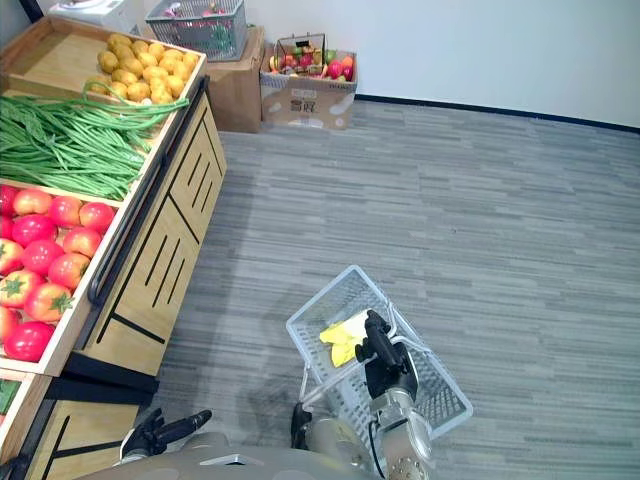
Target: Pick vegetable in the basket
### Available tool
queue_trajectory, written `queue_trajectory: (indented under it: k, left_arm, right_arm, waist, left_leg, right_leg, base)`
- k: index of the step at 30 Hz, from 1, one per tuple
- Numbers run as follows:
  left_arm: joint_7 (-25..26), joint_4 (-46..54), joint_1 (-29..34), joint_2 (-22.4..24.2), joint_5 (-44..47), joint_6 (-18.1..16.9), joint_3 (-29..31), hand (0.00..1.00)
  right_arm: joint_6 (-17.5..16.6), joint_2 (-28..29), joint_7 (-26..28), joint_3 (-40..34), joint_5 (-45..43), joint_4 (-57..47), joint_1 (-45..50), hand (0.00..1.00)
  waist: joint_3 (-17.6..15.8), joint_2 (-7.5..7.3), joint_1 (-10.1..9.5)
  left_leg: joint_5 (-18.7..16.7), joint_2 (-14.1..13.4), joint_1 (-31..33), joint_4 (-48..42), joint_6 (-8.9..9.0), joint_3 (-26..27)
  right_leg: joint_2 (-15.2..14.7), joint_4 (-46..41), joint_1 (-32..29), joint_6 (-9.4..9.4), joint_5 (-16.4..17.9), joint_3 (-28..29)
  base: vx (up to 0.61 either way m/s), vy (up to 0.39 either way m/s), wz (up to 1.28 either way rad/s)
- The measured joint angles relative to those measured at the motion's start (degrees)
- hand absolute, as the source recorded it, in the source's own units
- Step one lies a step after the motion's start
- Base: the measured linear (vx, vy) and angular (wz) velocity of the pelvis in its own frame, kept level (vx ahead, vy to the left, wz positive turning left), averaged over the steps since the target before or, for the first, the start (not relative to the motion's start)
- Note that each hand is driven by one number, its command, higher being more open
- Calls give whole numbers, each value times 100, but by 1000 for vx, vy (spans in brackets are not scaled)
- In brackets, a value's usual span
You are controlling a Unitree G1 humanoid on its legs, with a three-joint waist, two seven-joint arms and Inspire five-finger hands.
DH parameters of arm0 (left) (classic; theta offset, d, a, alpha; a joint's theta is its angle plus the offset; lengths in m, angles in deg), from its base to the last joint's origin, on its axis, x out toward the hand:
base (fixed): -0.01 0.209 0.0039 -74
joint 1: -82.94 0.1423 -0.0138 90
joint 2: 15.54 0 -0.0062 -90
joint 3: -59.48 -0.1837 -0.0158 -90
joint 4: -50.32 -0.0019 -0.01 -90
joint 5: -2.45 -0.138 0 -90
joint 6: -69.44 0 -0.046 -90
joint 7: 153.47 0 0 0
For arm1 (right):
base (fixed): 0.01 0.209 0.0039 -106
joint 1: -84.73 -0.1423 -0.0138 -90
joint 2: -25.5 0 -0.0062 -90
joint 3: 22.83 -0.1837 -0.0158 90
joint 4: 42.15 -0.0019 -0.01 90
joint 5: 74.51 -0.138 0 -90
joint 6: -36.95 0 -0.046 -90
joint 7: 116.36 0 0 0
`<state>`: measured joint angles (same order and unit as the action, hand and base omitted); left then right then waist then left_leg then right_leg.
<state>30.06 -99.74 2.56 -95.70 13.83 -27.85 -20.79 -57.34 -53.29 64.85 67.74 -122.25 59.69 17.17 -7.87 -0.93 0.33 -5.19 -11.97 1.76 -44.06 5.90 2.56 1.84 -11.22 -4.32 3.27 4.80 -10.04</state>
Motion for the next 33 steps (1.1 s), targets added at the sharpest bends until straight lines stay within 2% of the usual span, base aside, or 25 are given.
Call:
queue_trajectory:
  k: [1, 2, 4, 5, 6, 7, 8, 10, 13, 14, 17, 24, 26, 27, 28, 29, 30, 31, 33]
  left_arm:
    - [0, 16, -15, -57, 0, -11, 8, 100]
    - [4, 86, -28, -77, 0, -21, 17, 100]
    - [17, 202, -39, -93, 0, -33, 12, 100]
    - [17, 237, -76, -82, -4, -44, -15, 100]
    - [22, 235, -91, -65, -4, -41, -52, 100]
    - [14, 225, -96, -34, -11, -42, -79, 100]
    - [21, 233, -104, -64, -18, -44, -74, 100]
    - [72, 203, -77, -105, -32, -10, -47, 100]
    - [85, 142, 74, -81, -35, 18, -47, 100]
    - [84, 107, 156, -68, -38, 22, -63, 100]
    - [82, 86, 213, -41, -57, 24, -105, 100]
    - [76, 80, 216, -76, -57, 1, -209, 100]
    - [74, 73, 215, -72, -57, 1, -219, 100]
    - [74, 67, 215, -78, -56, 0, -272, 100]
    - [71, 64, 217, -96, -56, -7, -320, 100]
    - [50, 41, 227, -140, -55, -16, -323, 100]
    - [40, 19, 239, -159, -58, -11, -324, 100]
    - [50, -5, 292, -177, -54, -5, -298, 100]
    - [37, 34, 315, -163, -39, -28, -208, 100]
  right_arm:
    - [-2, 26, -4, -27, 0, 0, 45, 0]
    - [-1, 28, -18, -78, -3, 10, 75, 0]
    - [-4, 35, -24, -148, -3, 19, 81, 0]
    - [-9, 3, -23, -179, 1, 20, 84, 0]
    - [-10, -7, -22, -205, 2, 20, 85, 0]
    - [-9, 19, -25, -246, 4, 71, 78, 0]
    - [-6, 98, -20, -244, 4, 84, 113, 0]
    - [-1, 149, -2, -171, 9, 84, 78, 0]
    - [16, 228, 7, -161, 25, 94, 45, 0]
    - [52, 231, 9, -159, 41, 128, 44, 0]
    - [57, 231, 13, -144, 192, 161, 25, 0]
    - [73, 216, 80, 44, 240, 400, -207, 0]
    - [73, 180, 79, 43, 239, 437, -254, 0]
    - [74, 110, 79, 28, 239, 440, -222, 0]
    - [75, 64, 77, 1, 239, 441, -159, 0]
    - [75, 31, 76, 1, 238, 440, -68, 0]
    - [74, 37, 73, 1, 236, 440, -66, 0]
    - [66, 57, 81, -2, 231, 437, -78, 0]
    - [51, 64, 96, 14, 230, 436, -140, 0]
  waist:
    - [4, -22, 31]
    - [-22, -97, 115]
    - [-42, -164, 146]
    - [-26, -138, 136]
    - [-13, -94, 145]
    - [22, -57, 138]
    - [16, -157, 133]
    - [29, -214, 84]
    - [29, -216, -1]
    - [34, -207, -1]
    - [54, -167, -5]
    - [70, -188, -28]
    - [53, -157, -7]
    - [29, -133, 26]
    - [22, -129, 36]
    - [-15, -165, 81]
    - [-41, -176, 119]
    - [-68, -160, 149]
    - [-84, -147, 110]
  left_leg:
    - [-79, -186, -11, -24, -171, 466]
    - [-307, -406, -17, 147, -379, 1117]
    - [-689, -475, -7, 672, -355, 1846]
    - [-687, -410, 91, 1282, -306, 2301]
    - [-472, -393, 140, 1562, -315, 2479]
    - [-521, -354, 123, 1744, -261, 2739]
    - [-523, -192, 75, 2048, -252, 3029]
    - [-524, -36, 70, 2367, -254, 3235]
    - [-436, 349, -208, 3076, -364, 3180]
    - [-312, 517, -360, 3384, -399, 3168]
    - [-45, 799, -559, 4002, -464, 3135]
    - [295, 1074, -746, 4737, -558, 3025]
    - [281, 1106, -711, 4741, -601, 2820]
    - [180, 1125, -696, 4679, -648, 2574]
    - [74, 1129, -644, 4525, -688, 2342]
    - [-141, 1141, -578, 4161, -794, 1926]
    - [-234, 1137, -562, 4010, -850, 1758]
    - [-363, 1108, -484, 3721, -956, 1496]
    - [-558, 1029, -393, 3356, -979, 1162]
  right_leg:
    - [-57, 69, 119, 13, 8, -125]
    - [-191, 163, 281, 26, 19, -364]
    - [-403, 251, 437, 19, 21, -690]
    - [-555, 237, 473, -91, 64, -1011]
    - [-581, 219, 478, -165, 89, -1132]
    - [-648, 217, 508, -267, 113, -1270]
    - [-793, 250, 534, -399, 118, -1497]
    - [-894, 351, 545, -512, 45, -1705]
    - [-1028, 436, 618, -633, -37, -1767]
    - [-1091, 439, 664, -650, -47, -1779]
    - [-1178, 473, 668, -729, -108, -1777]
    - [-1266, 427, 605, -750, -190, -1814]
    - [-1393, 46, 499, -748, -161, -1827]
    - [-1516, -462, 395, -738, -97, -1766]
    - [-1634, -949, 285, -700, -75, -1539]
    - [-1740, -1744, 92, -668, -112, -807]
    - [-1730, -2016, 0, -632, -125, -483]
    - [-1653, -2323, -81, -564, 79, 44]
    - [-1563, -2408, -194, -646, 455, 334]
  base:
    - [138, -17, 67]
    - [134, 0, 98]
    - [107, 95, 114]
    - [67, 199, 110]
    - [51, 190, 120]
    - [65, 262, 120]
    - [53, 226, 111]
    - [29, 200, 77]
    - [20, 179, 24]
    - [6, 111, 15]
    - [-15, 101, 10]
    - [-46, 36, 6]
    - [-8, 59, 51]
    - [23, 64, 90]
    - [86, 73, 151]
    - [112, 68, 142]
    - [153, 33, 155]
    - [108, 3, 104]
    - [114, -7, 100]
